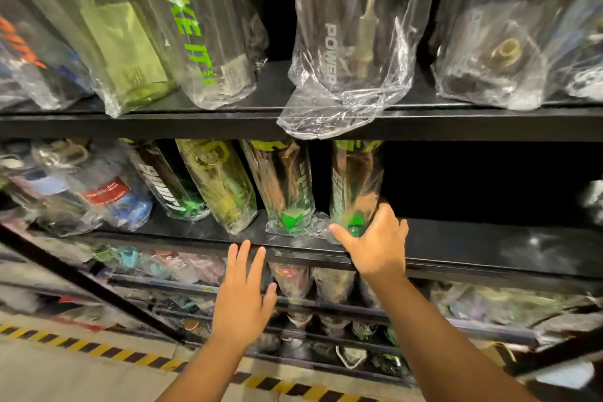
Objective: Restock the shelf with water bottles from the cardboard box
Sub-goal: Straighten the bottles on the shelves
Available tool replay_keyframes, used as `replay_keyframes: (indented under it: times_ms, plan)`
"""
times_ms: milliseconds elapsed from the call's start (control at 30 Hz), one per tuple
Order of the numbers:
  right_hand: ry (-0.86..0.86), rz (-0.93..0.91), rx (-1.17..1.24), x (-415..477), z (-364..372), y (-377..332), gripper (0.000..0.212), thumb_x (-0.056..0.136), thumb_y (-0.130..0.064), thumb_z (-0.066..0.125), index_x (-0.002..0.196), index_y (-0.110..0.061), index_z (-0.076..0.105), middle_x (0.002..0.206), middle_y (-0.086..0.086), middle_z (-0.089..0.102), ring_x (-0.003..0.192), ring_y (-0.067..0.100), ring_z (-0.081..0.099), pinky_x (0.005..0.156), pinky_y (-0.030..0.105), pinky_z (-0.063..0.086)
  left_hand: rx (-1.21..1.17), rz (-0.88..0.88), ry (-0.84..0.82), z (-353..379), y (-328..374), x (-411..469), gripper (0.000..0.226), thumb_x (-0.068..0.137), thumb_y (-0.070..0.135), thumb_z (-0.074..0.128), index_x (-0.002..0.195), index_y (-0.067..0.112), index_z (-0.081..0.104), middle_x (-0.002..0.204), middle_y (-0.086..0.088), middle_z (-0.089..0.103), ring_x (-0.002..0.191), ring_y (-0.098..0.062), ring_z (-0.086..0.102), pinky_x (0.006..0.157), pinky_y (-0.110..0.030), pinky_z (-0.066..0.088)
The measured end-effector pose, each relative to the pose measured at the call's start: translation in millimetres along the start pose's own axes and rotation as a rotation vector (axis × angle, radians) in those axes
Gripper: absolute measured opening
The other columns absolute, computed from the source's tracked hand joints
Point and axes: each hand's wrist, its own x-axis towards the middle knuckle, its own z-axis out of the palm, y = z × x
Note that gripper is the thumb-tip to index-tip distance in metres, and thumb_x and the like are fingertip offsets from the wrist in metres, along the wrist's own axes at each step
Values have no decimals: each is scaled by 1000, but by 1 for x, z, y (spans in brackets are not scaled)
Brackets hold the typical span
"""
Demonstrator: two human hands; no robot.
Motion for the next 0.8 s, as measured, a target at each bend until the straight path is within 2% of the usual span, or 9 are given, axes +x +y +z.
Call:
replay_keyframes:
  times_ms: [100,167,233,333,433,500,567,633,800]
  plan:
    - [2,-27,143,-6,4,9,95,76,-61,77,141,-4,38,140,12,41,134,31,36,113,48,35,-36,9,-3,5,-1,0,69,95,50,41,153,13,39,164,-12,23,153,-33,12,88,-48,57]
    - [49,-49,285,-18,4,8,89,85,-42,76,151,-6,28,151,7,29,142,24,29,114,37,31,-63,29,12,9,-4,0,70,91,44,58,151,13,40,163,-14,27,152,-35,16,84,-50,58]
    - [205,-78,305,-33,5,4,75,87,-33,74,146,-5,37,140,3,35,134,20,34,109,33,32,-66,34,2,8,-5,0,76,85,40,66,151,16,38,161,-14,30,150,-36,22,87,-57,56]
    - [400,-272,192,-53,18,-14,54,82,-37,61,123,-2,56,120,6,49,116,20,44,102,27,33,18,77,-8,-2,-14,0,71,85,49,52,150,25,40,157,-11,41,145,-33,38,95,-65,48]
    - [239,-397,104,-58,45,-43,47,86,-30,60,127,-9,54,124,0,49,119,19,48,105,27,36,50,252,14,-11,-42,6,64,89,50,46,150,31,44,155,-4,46,138,-27,47,91,-61,47]
    - [123,-303,77,-58,62,-65,61,89,-27,67,143,-12,43,140,0,43,132,18,42,112,33,35,43,303,51,-17,-70,12,55,91,47,45,144,35,52,147,-1,54,130,-26,56,88,-56,44]
    - [79,-162,56,-52,69,-80,81,90,-27,74,155,-10,28,156,5,32,145,20,29,120,33,25,55,302,152,-19,-97,21,48,95,44,39,136,31,62,140,-4,61,123,-27,62,88,-52,40]
    - [83,-63,51,-46,79,-95,93,90,-31,75,159,-9,17,163,6,24,150,21,22,121,32,20,48,339,231,-20,-137,32,47,92,39,48,135,27,64,141,-6,61,124,-28,63,94,-52,39]
    - [82,194,254,-37,94,-115,105,86,-33,79,161,-17,7,163,7,26,147,26,32,115,36,32,10,487,118,-19,-189,37,61,84,42,49,142,25,58,151,0,51,134,-23,55,106,-46,35]
